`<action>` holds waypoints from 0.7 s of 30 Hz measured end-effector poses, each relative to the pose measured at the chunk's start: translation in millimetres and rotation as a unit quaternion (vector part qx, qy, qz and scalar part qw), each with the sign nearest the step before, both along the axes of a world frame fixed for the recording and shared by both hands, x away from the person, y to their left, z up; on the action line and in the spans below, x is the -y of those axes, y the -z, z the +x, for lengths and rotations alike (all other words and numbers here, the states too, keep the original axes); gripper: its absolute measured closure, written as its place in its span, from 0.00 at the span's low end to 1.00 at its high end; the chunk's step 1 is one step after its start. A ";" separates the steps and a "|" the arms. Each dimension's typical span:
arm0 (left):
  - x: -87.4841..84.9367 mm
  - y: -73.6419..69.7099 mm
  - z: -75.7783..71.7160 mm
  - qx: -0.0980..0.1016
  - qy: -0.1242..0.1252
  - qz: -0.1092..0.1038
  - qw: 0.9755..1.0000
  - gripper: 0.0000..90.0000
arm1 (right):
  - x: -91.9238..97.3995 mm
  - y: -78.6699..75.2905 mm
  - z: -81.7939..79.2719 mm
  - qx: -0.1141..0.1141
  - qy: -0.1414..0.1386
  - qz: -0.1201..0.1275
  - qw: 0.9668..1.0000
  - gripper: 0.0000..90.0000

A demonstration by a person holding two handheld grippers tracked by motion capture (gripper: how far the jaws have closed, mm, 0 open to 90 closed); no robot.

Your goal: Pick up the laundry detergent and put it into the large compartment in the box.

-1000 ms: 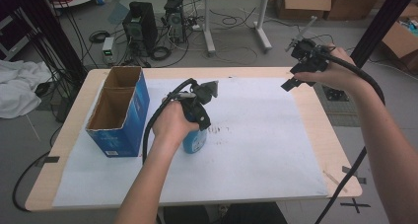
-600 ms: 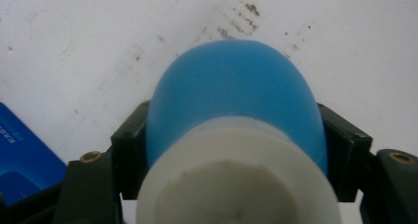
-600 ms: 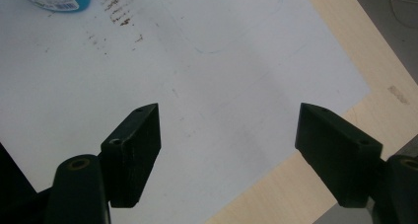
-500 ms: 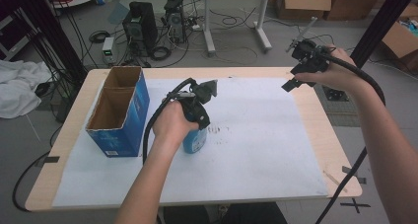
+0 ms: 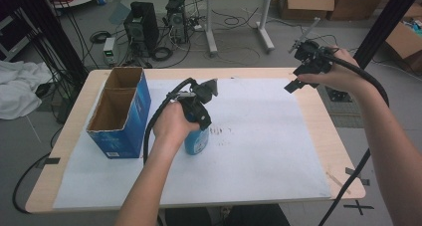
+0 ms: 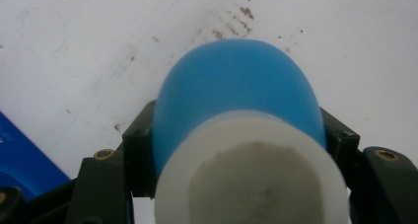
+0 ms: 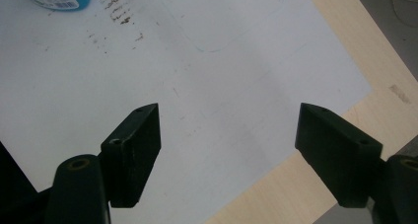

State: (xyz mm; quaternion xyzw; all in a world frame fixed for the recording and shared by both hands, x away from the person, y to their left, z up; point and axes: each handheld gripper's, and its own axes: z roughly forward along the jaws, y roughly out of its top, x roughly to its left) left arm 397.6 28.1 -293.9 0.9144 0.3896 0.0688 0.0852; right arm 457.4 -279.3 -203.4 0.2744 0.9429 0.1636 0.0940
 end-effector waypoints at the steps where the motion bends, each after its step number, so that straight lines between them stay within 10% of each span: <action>1: -0.2 -0.1 -0.1 0.000 0.002 -0.001 1.000 0.41 | -0.2 0.1 -0.1 0.000 0.001 -0.001 1.000 0.28; 21: 0.1 -1.5 -1.7 -0.007 0.017 0.005 1.000 0.41 | -3.1 -2.0 -1.2 0.001 -0.001 -0.002 1.000 0.28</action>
